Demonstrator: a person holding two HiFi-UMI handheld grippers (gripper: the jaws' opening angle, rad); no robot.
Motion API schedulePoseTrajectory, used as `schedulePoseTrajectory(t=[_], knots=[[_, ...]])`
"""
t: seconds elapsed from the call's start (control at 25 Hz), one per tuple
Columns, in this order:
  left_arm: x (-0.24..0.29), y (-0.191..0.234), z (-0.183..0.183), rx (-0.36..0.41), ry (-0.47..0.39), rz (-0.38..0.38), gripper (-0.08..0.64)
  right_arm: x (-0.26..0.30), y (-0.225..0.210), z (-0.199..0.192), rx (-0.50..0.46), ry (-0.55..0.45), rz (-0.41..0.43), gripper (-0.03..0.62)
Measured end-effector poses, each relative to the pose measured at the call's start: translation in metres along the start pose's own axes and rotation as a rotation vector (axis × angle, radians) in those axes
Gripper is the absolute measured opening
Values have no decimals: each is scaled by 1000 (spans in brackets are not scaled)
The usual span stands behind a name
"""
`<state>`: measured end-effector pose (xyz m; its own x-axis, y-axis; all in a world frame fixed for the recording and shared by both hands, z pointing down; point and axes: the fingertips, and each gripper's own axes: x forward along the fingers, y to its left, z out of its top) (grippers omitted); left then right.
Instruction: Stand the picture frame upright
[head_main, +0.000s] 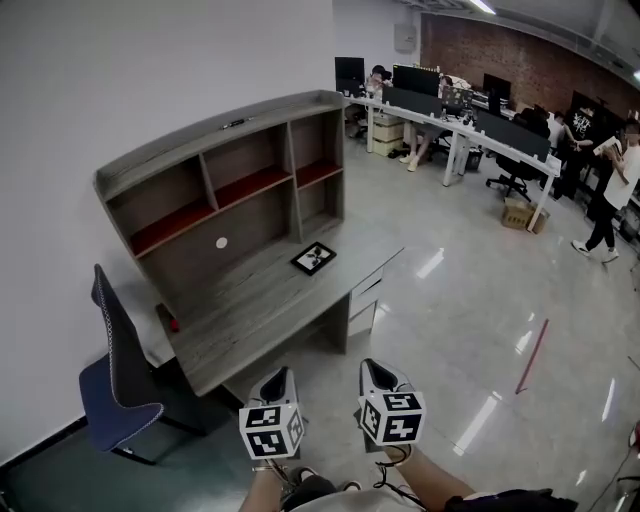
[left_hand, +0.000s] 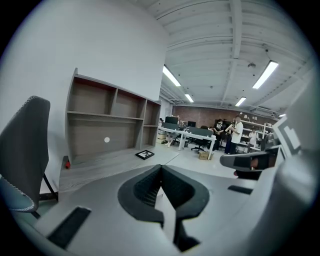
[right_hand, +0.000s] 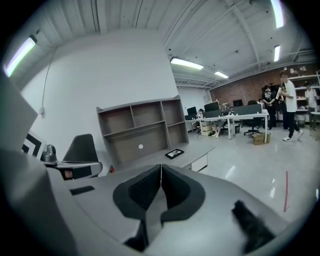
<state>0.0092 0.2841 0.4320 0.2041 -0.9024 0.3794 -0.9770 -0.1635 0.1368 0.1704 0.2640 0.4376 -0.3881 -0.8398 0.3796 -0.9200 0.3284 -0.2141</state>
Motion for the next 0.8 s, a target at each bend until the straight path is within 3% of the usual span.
schedulePoseTrajectory(t=[0.48, 0.8], knots=[[7, -6, -16, 2, 35, 26, 12, 9, -13, -18, 26, 48, 18, 32], [44, -1, -5, 8, 35, 12, 12, 40, -27, -10, 26, 57, 6, 32]])
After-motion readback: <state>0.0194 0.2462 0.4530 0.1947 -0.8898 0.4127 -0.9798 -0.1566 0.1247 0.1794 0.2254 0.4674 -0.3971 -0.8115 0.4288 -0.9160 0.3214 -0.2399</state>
